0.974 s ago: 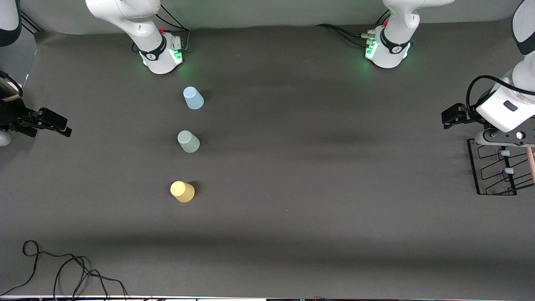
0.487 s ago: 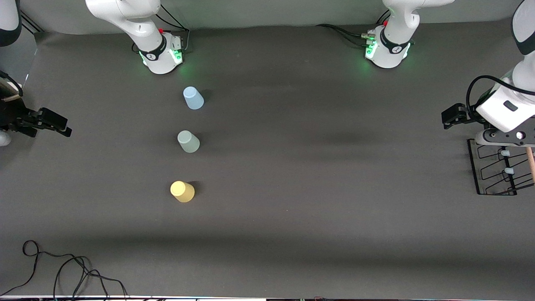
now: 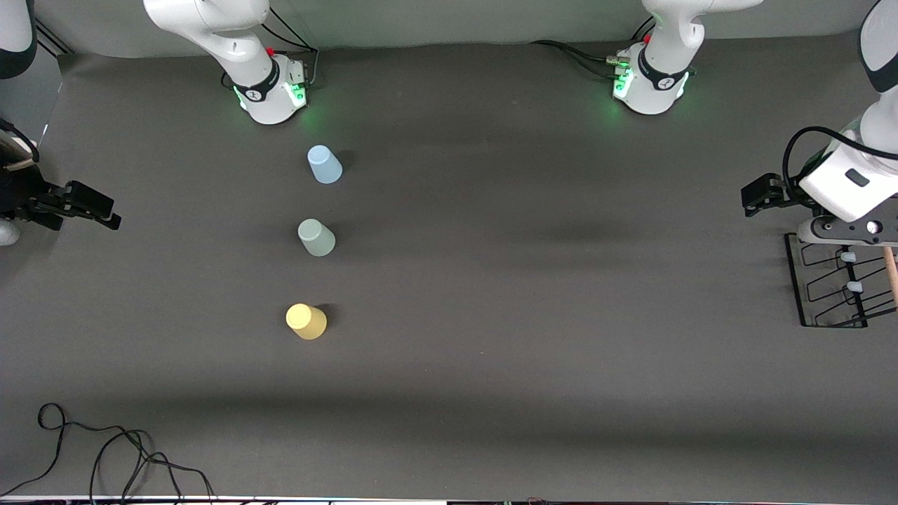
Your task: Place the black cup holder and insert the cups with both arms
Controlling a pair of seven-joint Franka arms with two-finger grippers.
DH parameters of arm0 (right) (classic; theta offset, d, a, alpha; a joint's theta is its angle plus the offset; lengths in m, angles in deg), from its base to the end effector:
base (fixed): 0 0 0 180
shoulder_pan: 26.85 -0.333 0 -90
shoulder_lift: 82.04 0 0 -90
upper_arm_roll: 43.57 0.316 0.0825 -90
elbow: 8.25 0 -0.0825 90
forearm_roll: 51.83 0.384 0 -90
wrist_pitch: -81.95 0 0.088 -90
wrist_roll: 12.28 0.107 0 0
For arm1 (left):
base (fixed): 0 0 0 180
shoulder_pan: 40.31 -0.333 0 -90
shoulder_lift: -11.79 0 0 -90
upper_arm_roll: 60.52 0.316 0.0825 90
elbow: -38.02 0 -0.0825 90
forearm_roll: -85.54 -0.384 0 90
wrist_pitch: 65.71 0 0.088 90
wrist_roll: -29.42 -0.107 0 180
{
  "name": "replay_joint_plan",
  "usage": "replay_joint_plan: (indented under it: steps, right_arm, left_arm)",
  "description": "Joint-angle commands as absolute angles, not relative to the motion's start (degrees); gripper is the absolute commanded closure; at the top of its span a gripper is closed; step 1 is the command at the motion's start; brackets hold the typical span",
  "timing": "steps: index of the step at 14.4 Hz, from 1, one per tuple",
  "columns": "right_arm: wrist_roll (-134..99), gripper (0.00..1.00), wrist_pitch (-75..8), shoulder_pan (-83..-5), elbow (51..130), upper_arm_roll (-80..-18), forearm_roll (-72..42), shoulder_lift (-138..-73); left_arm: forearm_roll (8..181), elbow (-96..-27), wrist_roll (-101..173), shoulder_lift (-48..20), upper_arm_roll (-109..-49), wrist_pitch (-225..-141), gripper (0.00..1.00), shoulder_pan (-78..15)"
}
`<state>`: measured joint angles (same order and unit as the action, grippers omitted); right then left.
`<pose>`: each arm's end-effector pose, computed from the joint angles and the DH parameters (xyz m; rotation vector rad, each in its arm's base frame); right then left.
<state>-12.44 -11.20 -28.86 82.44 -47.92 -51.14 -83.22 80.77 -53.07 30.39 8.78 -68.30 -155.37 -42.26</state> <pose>0.5654 -0.0214 0.6122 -3.1308 0.0603 -0.0354 0.5654 -0.0468 0.5861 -3.0561 0.1340 0.1107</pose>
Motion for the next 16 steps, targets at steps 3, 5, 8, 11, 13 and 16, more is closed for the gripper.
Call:
replay_joint_plan:
  steps: [3,5,8,11,13,16]
  right_arm:
    - [-12.98,0.00,-10.69,-29.57,82.46,-48.41,-52.27,-82.74]
    - [-12.98,0.00,-10.69,-29.57,82.54,-48.41,-52.27,-82.83]
    - [-13.16,0.00,-10.69,-29.57,82.46,-48.41,-52.27,-82.83]
    - [-13.33,0.00,-10.69,-29.49,82.45,-48.41,-52.27,-82.83]
    - [-13.42,0.00,-10.69,-29.49,82.37,-48.50,-52.27,-82.83]
    - [-13.42,0.00,-10.69,-29.49,82.46,-48.50,-52.27,-82.83]
  left_arm:
    - [79.83,-52.86,30.65,9.25,-68.96,-154.39,0.00,-42.86]
    - [79.83,-52.59,27.95,9.33,-69.05,-154.21,0.00,-45.65]
    - [79.91,-52.16,20.91,9.16,-69.05,-154.30,0.00,-49.95]
    - [79.74,-51.80,9.60,8.46,-68.96,-154.48,0.00,-56.80]
    - [79.13,-50.23,0.98,6.44,-68.96,-154.92,0.00,-61.47]
    - [75.28,-49.08,-3.89,3.19,-68.96,-156.23,0.00,-66.40]
